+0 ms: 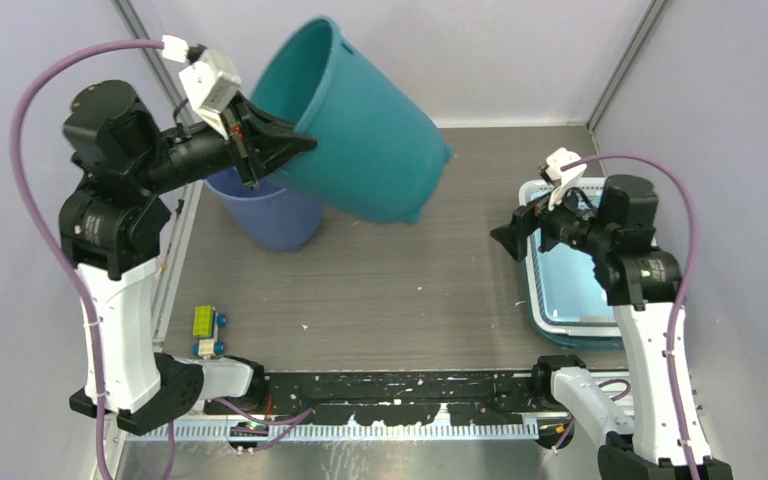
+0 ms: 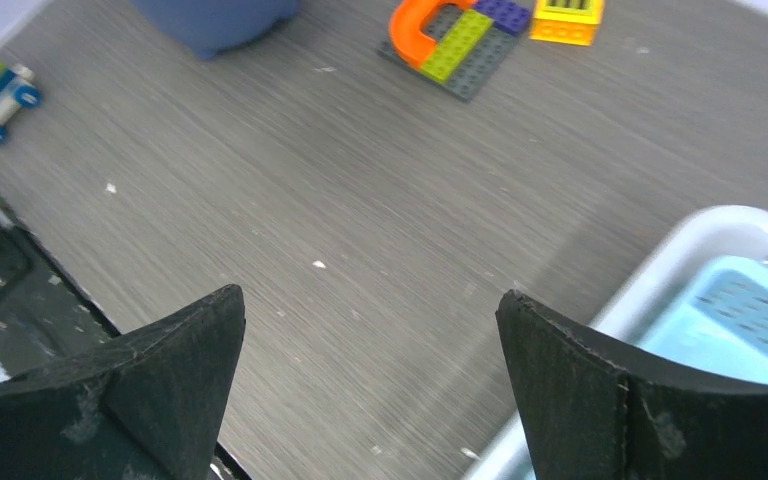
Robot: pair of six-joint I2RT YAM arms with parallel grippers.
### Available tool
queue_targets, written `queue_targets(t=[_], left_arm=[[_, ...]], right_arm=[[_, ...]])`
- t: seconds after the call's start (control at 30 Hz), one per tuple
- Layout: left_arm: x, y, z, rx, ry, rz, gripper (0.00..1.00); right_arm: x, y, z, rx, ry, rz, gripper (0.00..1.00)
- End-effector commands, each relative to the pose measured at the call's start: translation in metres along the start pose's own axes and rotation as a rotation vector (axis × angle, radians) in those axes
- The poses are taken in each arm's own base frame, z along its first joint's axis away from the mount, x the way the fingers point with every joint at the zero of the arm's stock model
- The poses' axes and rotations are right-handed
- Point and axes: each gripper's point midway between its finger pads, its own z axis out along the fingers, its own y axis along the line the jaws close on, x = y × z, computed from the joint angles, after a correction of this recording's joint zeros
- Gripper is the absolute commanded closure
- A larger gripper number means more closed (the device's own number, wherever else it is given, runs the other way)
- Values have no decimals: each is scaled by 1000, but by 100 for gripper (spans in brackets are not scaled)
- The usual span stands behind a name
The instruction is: Turn the large container upside down
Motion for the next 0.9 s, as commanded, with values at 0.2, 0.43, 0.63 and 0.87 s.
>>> queue_targets(t=[0.2, 0.43, 0.63, 0.87], left_arm=[[58, -29, 41, 309, 65, -72, 100], [128, -65, 73, 452, 230, -106, 100], [167, -92, 84, 567, 353, -137, 100], [198, -115, 84, 701, 443, -230, 100]], right_arm=[[-65, 27, -94, 78, -12, -402, 0], [-71, 45, -72, -82, -83, -353, 0], [-68, 73, -54, -314, -166, -333, 0], [-65, 78, -46, -395, -188, -389, 2]])
